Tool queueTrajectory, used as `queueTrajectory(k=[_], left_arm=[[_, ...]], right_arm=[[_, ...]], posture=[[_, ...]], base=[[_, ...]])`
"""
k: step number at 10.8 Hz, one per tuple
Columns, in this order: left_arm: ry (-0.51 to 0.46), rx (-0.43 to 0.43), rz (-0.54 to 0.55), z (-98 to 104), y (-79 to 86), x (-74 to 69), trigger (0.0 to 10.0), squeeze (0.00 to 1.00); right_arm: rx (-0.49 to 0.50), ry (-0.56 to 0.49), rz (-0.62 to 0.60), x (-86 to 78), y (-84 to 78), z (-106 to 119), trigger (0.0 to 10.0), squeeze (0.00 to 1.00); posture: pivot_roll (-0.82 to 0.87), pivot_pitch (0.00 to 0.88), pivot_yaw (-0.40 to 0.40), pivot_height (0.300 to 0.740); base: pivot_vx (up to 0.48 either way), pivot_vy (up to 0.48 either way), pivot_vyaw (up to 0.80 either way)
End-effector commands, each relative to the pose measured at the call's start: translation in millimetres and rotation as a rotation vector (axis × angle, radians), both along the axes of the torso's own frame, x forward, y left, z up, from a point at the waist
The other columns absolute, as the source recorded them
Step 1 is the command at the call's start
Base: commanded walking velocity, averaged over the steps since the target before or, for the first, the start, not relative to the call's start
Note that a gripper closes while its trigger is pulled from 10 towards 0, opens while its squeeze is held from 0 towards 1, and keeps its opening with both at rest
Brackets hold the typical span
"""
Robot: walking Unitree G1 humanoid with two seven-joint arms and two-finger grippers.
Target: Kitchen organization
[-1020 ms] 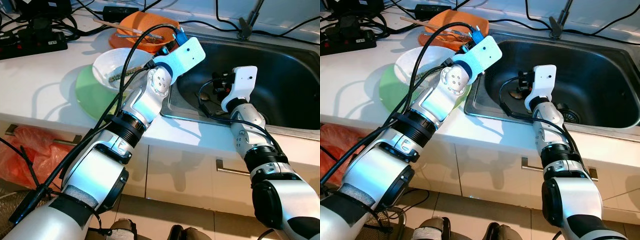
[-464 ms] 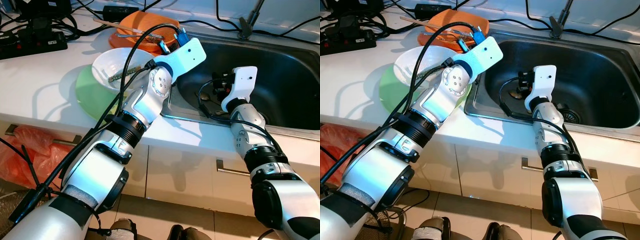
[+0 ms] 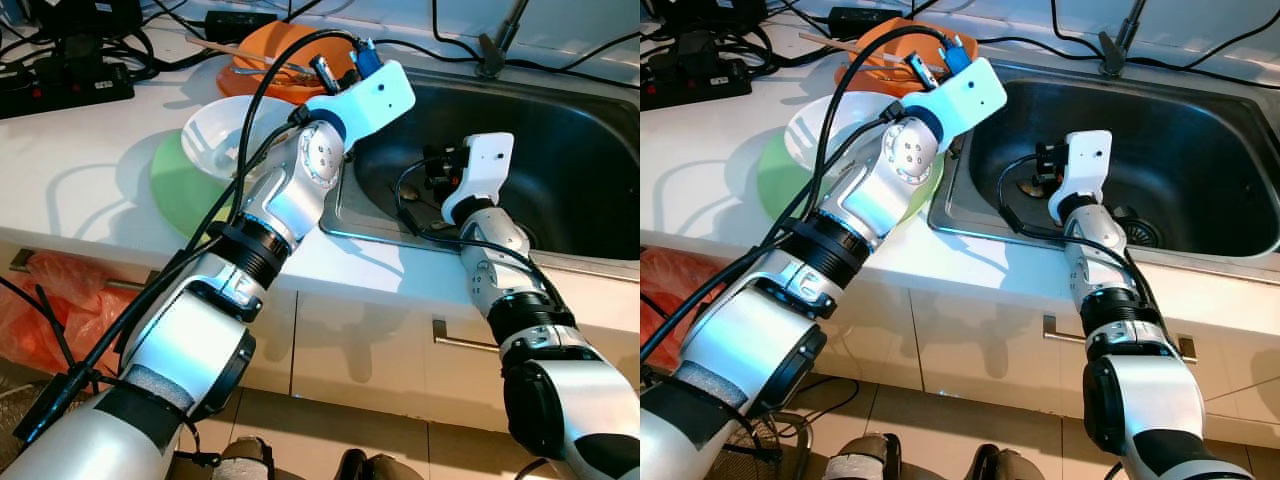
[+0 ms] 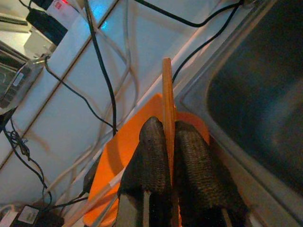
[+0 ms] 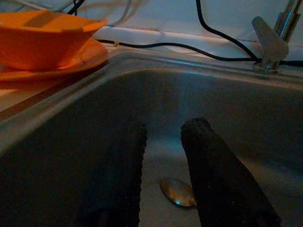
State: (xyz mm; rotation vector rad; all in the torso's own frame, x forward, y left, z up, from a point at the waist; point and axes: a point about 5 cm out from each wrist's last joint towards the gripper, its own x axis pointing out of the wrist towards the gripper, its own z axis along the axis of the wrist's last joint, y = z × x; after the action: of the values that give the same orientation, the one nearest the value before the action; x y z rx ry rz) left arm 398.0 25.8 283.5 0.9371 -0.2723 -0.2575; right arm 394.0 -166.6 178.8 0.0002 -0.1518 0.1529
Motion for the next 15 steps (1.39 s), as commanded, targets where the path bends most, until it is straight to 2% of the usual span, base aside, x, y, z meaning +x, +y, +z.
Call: queueTrajectory(k=[1, 2, 3, 4, 6, 7, 8, 9, 10, 12, 13, 14, 15], left_arm=[[-0.047, 0.018, -0.014, 9, -5.8, -3.5, 0.0, 0.0], [-0.094, -0.006, -0.018, 19, -5.4, -7.2, 0.0, 0.0], [-0.169, -0.043, -0.041, 32, -4.6, -14.1, 4.0, 0.0], [-0.229, -0.088, -0.054, 45, 0.8, -22.1, 10.0, 0.0], [-0.279, -0.128, -0.057, 56, 6.8, -27.6, 10.0, 0.0], [-0.32, -0.382, -0.186, 71, 6.5, -41.5, 10.0, 0.0], [-0.279, -0.606, -0.314, 73, 5.9, -51.1, 10.0, 0.0], [-0.243, -0.769, -0.429, 73, 6.5, -60.8, 10.0, 0.0], [-0.21, -0.864, -0.455, 73, 9.2, -62.2, 10.0, 0.0], [-0.218, -0.94, -0.504, 77, 14.8, -68.4, 10.0, 0.0], [-0.204, -1.086, -0.628, 84, 17.7, -77.7, 10.0, 0.0], [-0.207, -1.101, -0.623, 84, 20.2, -77.6, 10.0, 0.0], [-0.246, -1.081, -0.622, 88, 25.6, -79.6, 10.0, 0.0]], right_arm=[[0.0, 0.012, -0.003, -0.9, -0.7, -3, 10.0, 0.0], [0.001, 0.011, -0.003, -0.7, -0.7, -2, 10.0, 0.0], [0.002, 0.01, -0.002, -0.6, -0.3, -2, 10.0, 0.0], [0.002, 0.012, -0.003, -0.6, -0.8, -3, 10.0, 0.0], [0.004, 0.013, -0.002, -0.4, -0.4, -3, 10.0, 0.0], [0.005, 0.014, 0.003, 0.0, 1.6, -2, 10.0, 0.0], [0.005, 0.015, 0.006, 0.1, 2.6, -3, 10.0, 0.0], [0.004, 0.015, 0.006, 0.1, 2.3, -2, 10.0, 0.0], [0.004, 0.013, 0.005, -0.2, 1.0, -2, 10.0, 0.0], [0.002, 0.015, -0.002, -0.7, -1.5, -3, 10.0, 0.0], [0.002, 0.019, -0.003, -1.0, -1.5, -4, 10.0, 0.0], [0.002, 0.019, -0.003, -1.2, -1.5, -5, 10.0, 0.0], [0.0, 0.021, -0.005, -1.4, -3.0, -5, 10.0, 0.0]], posture=[[0.2, 0.137, -0.051, 0.74], [0.2, 0.137, -0.052, 0.74], [0.2, 0.136, -0.052, 0.74], [0.21, 0.133, -0.056, 0.74], [0.21, 0.13, -0.06, 0.74], [0.22, 0.129, -0.064, 0.74], [0.22, 0.131, -0.065, 0.74], [0.21, 0.134, -0.067, 0.74], [0.21, 0.135, -0.068, 0.74], [0.21, 0.14, -0.068, 0.74], [0.21, 0.14, -0.068, 0.74], [0.21, 0.141, -0.068, 0.74], [0.21, 0.142, -0.071, 0.74]], base=[[0.0, 0.0, 0.0], [0.0, 0.0, 0.0], [0.0, 0.0, 0.0], [0.0, 0.0, 0.0], [0.0, 0.0, 0.0], [0.0, 0.0, 0.0], [0.0, 0.0, 0.0], [0.0, 0.0, 0.0], [0.0, 0.0, 0.0], [0.0, 0.0, 0.0], [0.0, 0.0, 0.0], [0.0, 0.0, 0.0], [0.0, 0.0, 0.0]])
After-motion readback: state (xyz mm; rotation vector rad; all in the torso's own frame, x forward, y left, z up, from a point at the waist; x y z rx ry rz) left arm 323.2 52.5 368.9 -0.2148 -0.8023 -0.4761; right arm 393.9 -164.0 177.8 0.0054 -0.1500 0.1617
